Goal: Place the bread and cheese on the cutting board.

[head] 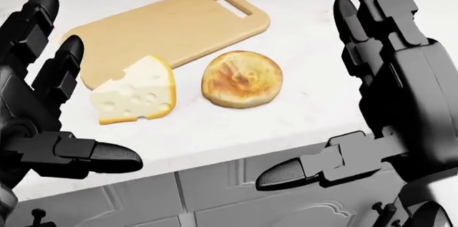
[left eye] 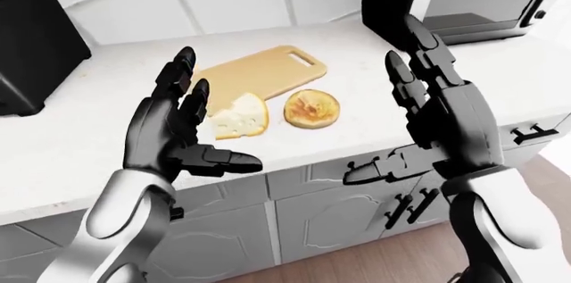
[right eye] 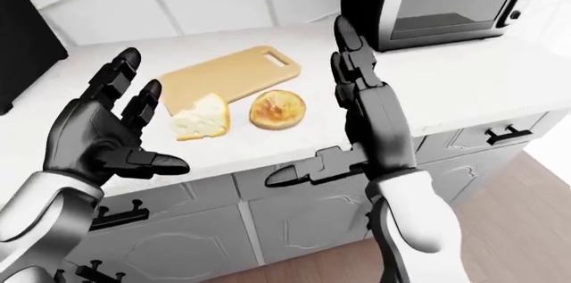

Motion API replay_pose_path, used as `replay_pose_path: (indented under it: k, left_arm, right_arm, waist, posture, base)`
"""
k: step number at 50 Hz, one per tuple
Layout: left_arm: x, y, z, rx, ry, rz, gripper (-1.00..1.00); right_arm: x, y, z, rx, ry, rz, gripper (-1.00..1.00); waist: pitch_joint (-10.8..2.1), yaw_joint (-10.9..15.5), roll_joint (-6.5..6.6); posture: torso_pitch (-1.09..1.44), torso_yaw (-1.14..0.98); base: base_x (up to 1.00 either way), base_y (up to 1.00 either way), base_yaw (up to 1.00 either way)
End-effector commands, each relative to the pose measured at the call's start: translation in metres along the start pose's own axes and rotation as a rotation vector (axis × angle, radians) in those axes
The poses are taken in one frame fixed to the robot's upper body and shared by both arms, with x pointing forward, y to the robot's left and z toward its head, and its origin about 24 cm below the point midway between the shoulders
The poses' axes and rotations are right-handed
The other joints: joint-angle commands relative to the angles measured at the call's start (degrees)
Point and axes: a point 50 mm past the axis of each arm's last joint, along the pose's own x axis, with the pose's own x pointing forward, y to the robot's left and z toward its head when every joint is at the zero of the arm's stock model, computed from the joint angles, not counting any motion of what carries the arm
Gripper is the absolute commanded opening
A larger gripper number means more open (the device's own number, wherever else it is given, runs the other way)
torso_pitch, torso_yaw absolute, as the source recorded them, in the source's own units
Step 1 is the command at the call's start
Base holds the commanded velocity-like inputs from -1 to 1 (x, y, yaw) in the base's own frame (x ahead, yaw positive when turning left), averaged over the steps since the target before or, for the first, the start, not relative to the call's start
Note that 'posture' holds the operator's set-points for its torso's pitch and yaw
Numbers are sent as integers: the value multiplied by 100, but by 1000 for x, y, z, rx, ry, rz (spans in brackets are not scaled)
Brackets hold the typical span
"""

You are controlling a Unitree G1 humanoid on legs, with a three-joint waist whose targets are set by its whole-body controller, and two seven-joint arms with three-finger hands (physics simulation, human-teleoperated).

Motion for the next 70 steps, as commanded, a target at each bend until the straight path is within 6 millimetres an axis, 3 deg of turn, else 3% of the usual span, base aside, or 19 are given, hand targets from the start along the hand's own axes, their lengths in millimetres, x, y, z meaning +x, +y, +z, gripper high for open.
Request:
replay_pose_path:
  k: [1,4,7,14,17,18,21,25,26,27,40,44,46,48,54,56,57,65,70]
  left_arm:
    - [-1,1,9,11,-62,9,100]
    - [-1,0,9,11,-61,9,100]
    - [-1,1,8,11,-60,9,100]
    - [-2,1,6,10,-58,10,100]
    - [-2,2,6,11,-59,11,100]
    - [-2,2,5,15,-59,11,100]
    - [-2,1,4,17,-57,10,100]
    - [-2,1,4,18,-56,10,100]
    - [-2,1,4,18,-57,11,100]
    - [-2,1,4,17,-57,12,100]
    - [-2,2,4,17,-57,13,100]
    - [-3,2,3,17,-57,13,100]
    - [-3,2,3,17,-56,12,100]
    - [-2,2,3,17,-56,13,100]
    - [-3,2,3,20,-57,11,100]
    - [-3,1,4,21,-57,10,100]
    - [-3,1,4,21,-57,9,100]
    - [-3,2,5,24,-59,10,100]
    - [-3,4,6,21,-61,11,100]
  right_arm:
    - [0,1,9,-4,-62,7,100]
    - [-1,2,9,-12,-74,13,100]
    - [-1,2,9,-15,-73,13,100]
    - [-2,3,8,-22,-74,11,100]
    - [-2,3,8,-33,-73,10,100]
    - [-2,3,5,-52,-52,6,100]
    - [-3,4,4,-50,-50,5,100]
    - [-4,4,3,-55,-48,2,100]
    - [-4,4,3,-56,-48,2,100]
    - [-4,4,3,-55,-48,2,100]
    - [-4,6,3,-60,-51,5,100]
    - [-4,6,3,-59,-51,8,100]
    - [-5,8,2,-59,-50,24,100]
    - [-4,8,2,-55,-48,28,100]
    - [-5,10,1,-45,-43,62,100]
    - [-3,7,2,-35,-25,82,100]
    - [-2,5,5,-54,-26,83,100]
    - [15,-11,32,-186,-62,100,100]
    - [6,0,33,-296,-59,339,100]
  waist:
    - [-45,7,6]
    - [-145,-41,434]
    - [-82,-6,369]
    - [-91,48,-11]
    - [-200,63,-479]
    - [-32,22,-211]
    - [-113,37,-58]
    - [-180,19,-23]
    - [-286,24,-8]
    - [-230,27,3]
    - [-122,160,50]
    - [-57,156,-254]
    - [-156,100,-408]
    - [42,80,-413]
    - [-22,-11,-56]
    - [-136,-69,223]
    - [-58,-37,56]
    - [-113,7,-21]
    - [-145,20,-57]
  posture:
    - [0,0]
    - [0,0]
    - [0,0]
    - [0,0]
    - [0,0]
    - [0,0]
    - [0,0]
    - [0,0]
    - [0,0]
    - [0,0]
    - [0,0]
    - [0,0]
    - [0,0]
    - [0,0]
    - [0,0]
    - [0,0]
    - [0,0]
    - [0,0]
    - [0,0]
  base:
    - [12,0,0]
    - [12,0,0]
    - [13,0,0]
    - [12,0,0]
    - [12,0,0]
    - [0,0,0]
    - [0,0,0]
    - [0,0,2]
    - [0,0,6]
    - [0,0,15]
    - [0,0,45]
    - [0,0,52]
    - [0,12,15]
    - [0,5,0]
    - [0,0,0]
    - [0,0,0]
    - [0,0,0]
    - [0,0,0]
    - [0,0,0]
